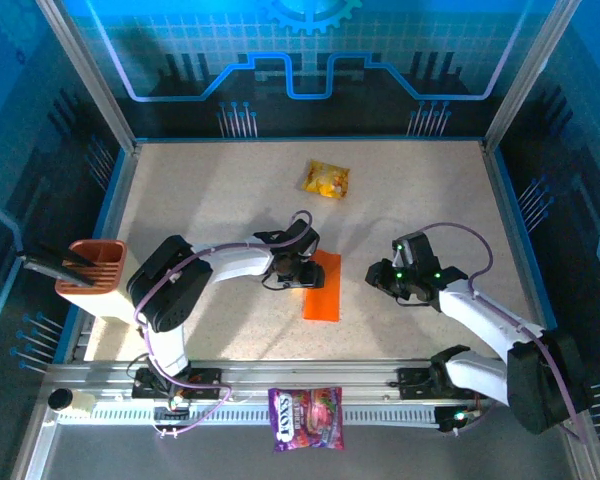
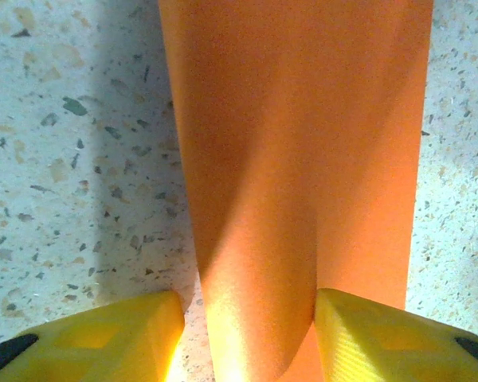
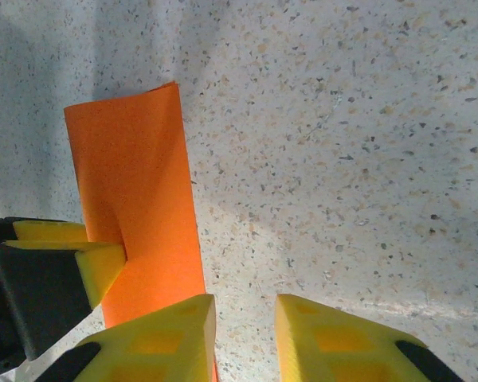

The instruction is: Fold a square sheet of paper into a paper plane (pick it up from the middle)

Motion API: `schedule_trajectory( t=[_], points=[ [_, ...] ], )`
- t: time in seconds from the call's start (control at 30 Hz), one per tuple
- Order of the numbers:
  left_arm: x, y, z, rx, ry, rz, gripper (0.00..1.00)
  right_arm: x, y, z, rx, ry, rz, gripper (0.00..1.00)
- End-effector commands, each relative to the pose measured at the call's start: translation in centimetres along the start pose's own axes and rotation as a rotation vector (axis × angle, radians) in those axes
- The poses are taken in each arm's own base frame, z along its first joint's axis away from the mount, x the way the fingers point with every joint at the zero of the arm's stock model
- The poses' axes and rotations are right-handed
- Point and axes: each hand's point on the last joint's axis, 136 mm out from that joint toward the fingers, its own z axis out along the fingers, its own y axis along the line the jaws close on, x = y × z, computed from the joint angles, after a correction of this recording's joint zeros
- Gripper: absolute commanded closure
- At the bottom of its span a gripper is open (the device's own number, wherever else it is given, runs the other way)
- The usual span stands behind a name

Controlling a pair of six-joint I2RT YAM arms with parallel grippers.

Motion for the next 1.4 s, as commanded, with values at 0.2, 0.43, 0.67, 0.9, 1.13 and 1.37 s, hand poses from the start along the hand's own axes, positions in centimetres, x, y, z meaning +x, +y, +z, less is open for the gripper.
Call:
schedule_trajectory(
  t=[0.2, 0.43, 0.67, 0.9, 1.13, 1.37],
  points=[
    [0.4, 4.0, 1.9, -0.154, -0.003, -0.029, 0.55, 0.2, -0.7, 0.1, 0.028, 0.013, 0.006, 0.72],
    [0.5, 3.9, 2.1, -0.153, 0.007, -0.017, 0.54, 0.3, -0.8, 0.2, 0.029, 0.017, 0.006, 0.72],
    [0.4, 3.8, 1.9, -0.147, -0.001, -0.002, 0.54, 0.4, 1.6, -0.2, -0.099, -0.022, -0.063, 0.65],
    [0.3, 3.8, 1.7, -0.149, -0.007, -0.001, 0.54, -0.1, 2.3, -1.7, -0.131, -0.106, -0.098, 0.55],
    [0.1, 3.7, 1.5, -0.146, -0.013, -0.002, 0.54, -0.6, 2.0, -1.6, -0.112, -0.152, -0.119, 0.50],
    [0.1, 3.7, 1.5, -0.149, -0.016, -0.002, 0.54, -0.1, 1.4, -0.8, -0.039, -0.135, -0.149, 0.48]
  ],
)
